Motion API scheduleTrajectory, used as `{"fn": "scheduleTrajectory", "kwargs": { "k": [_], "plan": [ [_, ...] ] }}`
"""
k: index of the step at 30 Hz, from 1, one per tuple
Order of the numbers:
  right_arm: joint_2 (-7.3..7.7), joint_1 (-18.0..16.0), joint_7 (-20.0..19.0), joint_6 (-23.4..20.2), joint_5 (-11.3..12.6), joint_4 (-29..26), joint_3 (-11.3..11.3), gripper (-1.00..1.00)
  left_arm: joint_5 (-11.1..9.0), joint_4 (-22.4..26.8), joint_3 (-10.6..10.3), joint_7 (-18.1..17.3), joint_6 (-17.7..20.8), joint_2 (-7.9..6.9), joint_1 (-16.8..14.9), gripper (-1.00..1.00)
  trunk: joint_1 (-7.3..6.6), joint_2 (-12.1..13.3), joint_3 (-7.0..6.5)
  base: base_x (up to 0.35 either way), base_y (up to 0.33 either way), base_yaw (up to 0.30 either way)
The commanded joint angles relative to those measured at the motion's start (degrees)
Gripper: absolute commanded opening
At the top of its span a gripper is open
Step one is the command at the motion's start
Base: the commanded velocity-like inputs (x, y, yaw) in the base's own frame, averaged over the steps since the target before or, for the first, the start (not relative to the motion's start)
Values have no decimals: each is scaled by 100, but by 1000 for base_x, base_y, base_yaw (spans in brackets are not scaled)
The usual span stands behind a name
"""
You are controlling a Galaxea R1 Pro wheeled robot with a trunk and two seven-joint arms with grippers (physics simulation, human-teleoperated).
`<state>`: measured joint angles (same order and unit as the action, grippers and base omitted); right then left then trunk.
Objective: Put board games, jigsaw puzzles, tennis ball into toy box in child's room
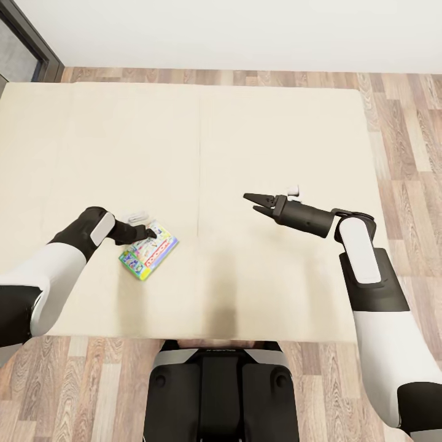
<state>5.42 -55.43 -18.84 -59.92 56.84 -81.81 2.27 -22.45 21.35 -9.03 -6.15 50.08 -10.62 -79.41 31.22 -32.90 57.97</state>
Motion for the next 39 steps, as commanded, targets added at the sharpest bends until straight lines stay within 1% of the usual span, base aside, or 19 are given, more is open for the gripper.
{"fn": "scheduleTrajectory", "kwargs": {
  "k": [1, 6, 13, 22, 29, 39],
  "plan": [
    [3, -3, -58, -8, -59, 0, 2, 100, 39, -26, -38, -50, 12, -1, 4, 100, 4, -4, 5, 0, -9, 0],
    [9, -3, -58, -8, -59, -1, -2, 100, 39, -26, -38, -59, 11, -1, 4, 100, 4, -4, 5, -1, -37, 0],
    [6, -3, -58, -8, -59, -1, 4, 100, 39, -26, -38, -64, 11, -1, 4, 100, 4, -4, 5, -42, -182, 0],
    [1, -3, -58, -8, -59, 2, 6, 100, 39, -26, -38, -73, 11, 5, 4, 100, 4, -4, 5, -8, -37, 0],
    [5, -3, -58, -8, -62, 6, 8, 100, 37, -26, -32, -79, 17, 7, 4, 100, 4, -4, 5, -51, -155, 0],
    [10, -2, -58, -8, -63, 0, 4, 100, 31, -26, -29, -80, 20, 7, 4, 100, 4, -4, 5, -11, -59, 0]
  ]
}}
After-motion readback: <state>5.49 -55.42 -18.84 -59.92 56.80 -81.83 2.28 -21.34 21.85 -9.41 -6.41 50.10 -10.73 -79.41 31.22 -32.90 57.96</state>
